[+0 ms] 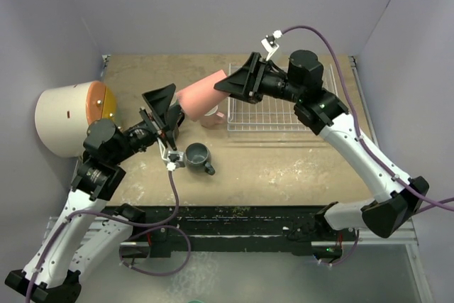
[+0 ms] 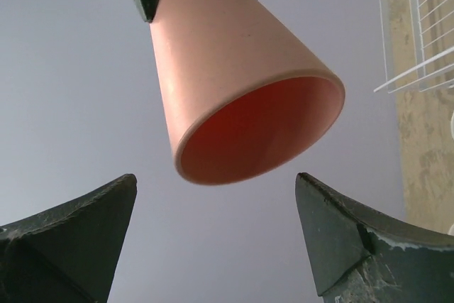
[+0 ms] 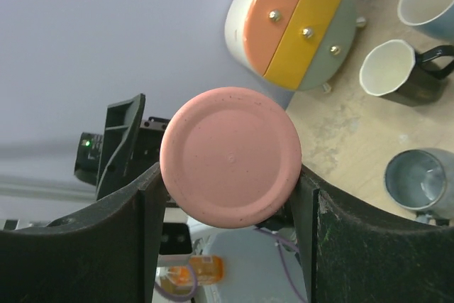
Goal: Unload the cups from the dish rack
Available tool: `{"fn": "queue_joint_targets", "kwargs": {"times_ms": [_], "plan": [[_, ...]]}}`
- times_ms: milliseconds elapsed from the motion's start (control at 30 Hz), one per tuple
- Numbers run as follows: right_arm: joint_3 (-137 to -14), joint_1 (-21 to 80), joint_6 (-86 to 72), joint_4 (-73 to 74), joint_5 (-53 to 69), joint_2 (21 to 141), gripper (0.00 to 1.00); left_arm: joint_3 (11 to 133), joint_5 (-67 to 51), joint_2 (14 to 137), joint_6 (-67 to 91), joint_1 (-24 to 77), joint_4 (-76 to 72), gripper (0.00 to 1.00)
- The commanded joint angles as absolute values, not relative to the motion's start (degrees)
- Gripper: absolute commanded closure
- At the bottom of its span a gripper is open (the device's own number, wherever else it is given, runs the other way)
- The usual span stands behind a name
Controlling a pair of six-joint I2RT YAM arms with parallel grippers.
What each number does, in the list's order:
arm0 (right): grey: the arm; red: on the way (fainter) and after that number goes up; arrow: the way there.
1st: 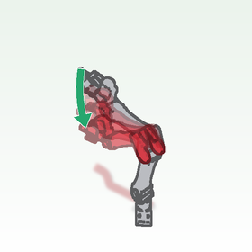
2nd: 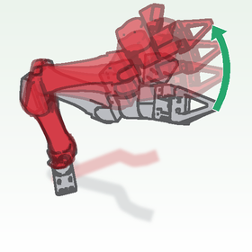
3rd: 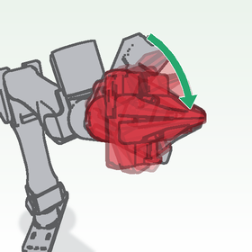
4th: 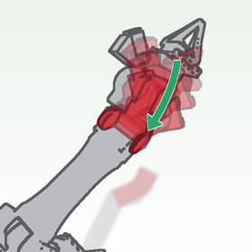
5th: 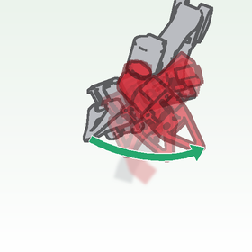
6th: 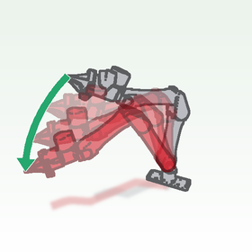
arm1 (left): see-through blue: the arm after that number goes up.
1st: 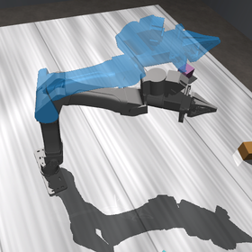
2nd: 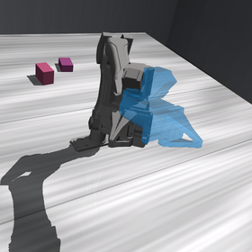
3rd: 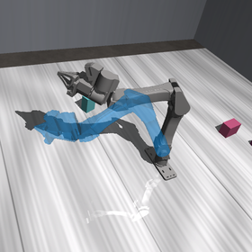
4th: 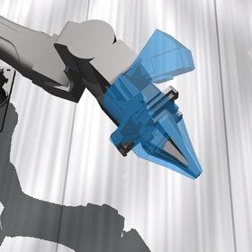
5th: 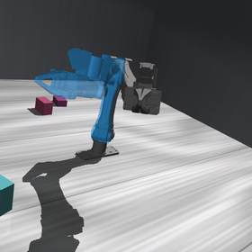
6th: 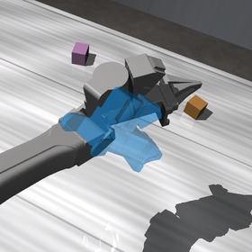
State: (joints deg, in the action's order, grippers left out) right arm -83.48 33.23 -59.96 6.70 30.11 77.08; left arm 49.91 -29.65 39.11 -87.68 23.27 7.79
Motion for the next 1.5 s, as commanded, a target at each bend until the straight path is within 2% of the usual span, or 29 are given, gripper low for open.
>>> {"fn": "queue_joint_targets", "kwargs": {"times_ms": [0, 567, 767, 833, 867, 967, 1000, 1033, 1100, 1200, 1367, 1467], "plan": [[-81.69, 34.58, -63.05, -1.75, 33.32, 74.93, 0.9, 48.19, -33.32, 38.14, -93.4, 23.25, 1.34, 0.07], [-78.21, 37.07, -62.76, -4.68, 34.67, 75.46, 0.9, 46.02, -38.54, 35.24, -99.99, 23.27, 1.7, 0.44], [-78.03, 38.73, -61.79, -4.43, 34.87, 76.44, 0.89, 47.03, -38.38, 36.96, -100.76, 23.21, 3.74, 0.46], [-77.88, 38.82, -61.79, -4.25, 35.15, 76.55, 0.89, 47.32, -38.32, 37.51, -101.15, 23.22, 4.43, 0.52], [-77.89, 38.83, -61.52, -2.98, 35.25, 76.49, 0.86, 47.51, -38.25, 37.71, -101.16, 23.22, 4.44, 0.59], [-77.52, 37.74, -62.03, -1.23, 35.91, 75.76, 0.69, 48.35, -38.47, 38.09, -98.84, 23.31, 4.6, 0.96], [-77.52, 36.73, -61.72, -0.31, 35.79, 75.34, 0.58, 49.31, -38.37, 38.31, -98.29, 23.28, 5.83, 1.0], [-77.88, 35.79, -61.23, 0.74, 35.59, 75.0, 0.46, 50.98, -38.0, 38.87, -98.42, 23.27, 9.2, 1.0], [-79.65, 33.18, -58.92, 5.89, 33.57, 74.46, 0.28, 55.97, -37.3, 40.74, -97.96, 23.34, 19.55, 1.0], [-84.62, 29.28, -52.09, 17.8, 24.59, 73.52, 0.13, 63.66, -34.81, 45.14, -92.71, 24.2, 33.27, 1.0], [-88.84, 26.34, -43.08, 32.3, 7.08, 71.92, 0.06, 76.84, -28.54, 56.2, -81.74, 25.97, 52.54, 1.0], [-87.23, 25.93, -41.31, 34.67, 2.7, 70.93, 0.06, 84.7, -25.72, 62.95, -75.36, 25.93, 62.35, 1.0]]}}
